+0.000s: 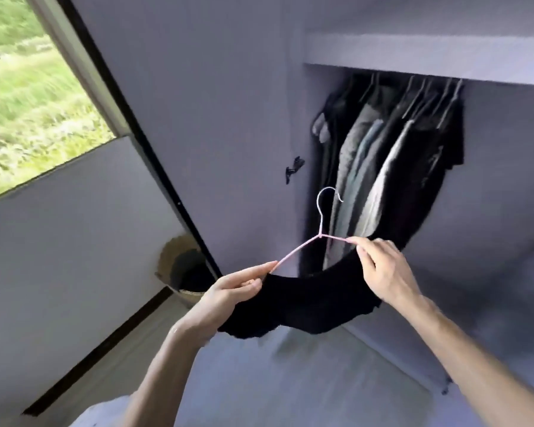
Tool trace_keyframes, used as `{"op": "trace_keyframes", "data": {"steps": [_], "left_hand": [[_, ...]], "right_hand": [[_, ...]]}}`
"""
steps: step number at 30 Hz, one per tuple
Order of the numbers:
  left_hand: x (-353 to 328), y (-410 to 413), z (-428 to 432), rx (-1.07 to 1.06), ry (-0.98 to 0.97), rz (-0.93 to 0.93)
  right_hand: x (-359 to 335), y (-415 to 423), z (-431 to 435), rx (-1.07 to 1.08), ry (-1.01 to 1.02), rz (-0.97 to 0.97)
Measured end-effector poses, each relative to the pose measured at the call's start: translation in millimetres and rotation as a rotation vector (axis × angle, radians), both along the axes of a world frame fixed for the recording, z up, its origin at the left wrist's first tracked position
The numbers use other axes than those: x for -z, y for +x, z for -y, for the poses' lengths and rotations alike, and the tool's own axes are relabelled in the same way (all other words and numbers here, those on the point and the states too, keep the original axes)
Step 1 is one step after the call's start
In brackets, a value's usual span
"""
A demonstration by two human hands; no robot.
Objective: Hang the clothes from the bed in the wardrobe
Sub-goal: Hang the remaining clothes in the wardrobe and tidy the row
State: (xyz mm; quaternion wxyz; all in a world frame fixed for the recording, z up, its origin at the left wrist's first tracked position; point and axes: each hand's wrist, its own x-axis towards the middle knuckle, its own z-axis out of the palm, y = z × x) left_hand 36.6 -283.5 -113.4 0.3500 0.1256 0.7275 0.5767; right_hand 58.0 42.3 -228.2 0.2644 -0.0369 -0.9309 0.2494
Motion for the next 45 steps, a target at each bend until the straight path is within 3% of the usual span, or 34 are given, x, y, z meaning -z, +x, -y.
{"op": "trace_keyframes", "data": {"steps": [5,8,13,17,21,24,27,35,45], "left_hand": [[5.8,-39.9,-75.9,0.115,-0.036,-0.011],[5.5,-48.9,-121.9,0.155,-0.040,-0.047],[7.8,-56.3,-200.4,0.240,0.022,-0.057],[7.8,-57.2,-266.3,0.258,0.057,-0.071],[2.1,-53.4,-326.2,0.196,0.107,-0.046],[-5.1,-52.5,-364.6,0.126,0.140,-0.066],[-10.8,-53.5,-395.7,0.070,0.184,-0.103],[-10.5,-76.8,-468.2,-0.006,0.278,-0.385],[-18.4,-122.3,-543.4,-0.032,0.086,-0.605]], "right_hand": [[-18.2,10.7,-51.0,0.211,-0.058,0.252],[-43.2,24.7,-70.7,0.348,-0.082,0.287],[-96.7,38.4,-107.8,0.563,-0.042,0.079],[-150.5,41.0,-140.9,0.669,0.107,-0.133],[-198.0,28.4,-183.2,0.785,0.398,-0.162],[-221.3,10.6,-213.1,0.849,0.526,-0.047],[-223.2,-3.6,-238.1,0.854,0.588,-0.062],[-203.5,-28.3,-276.3,0.937,0.864,-0.498],[-202.1,-37.6,-286.1,0.924,0.882,-0.583]]}}
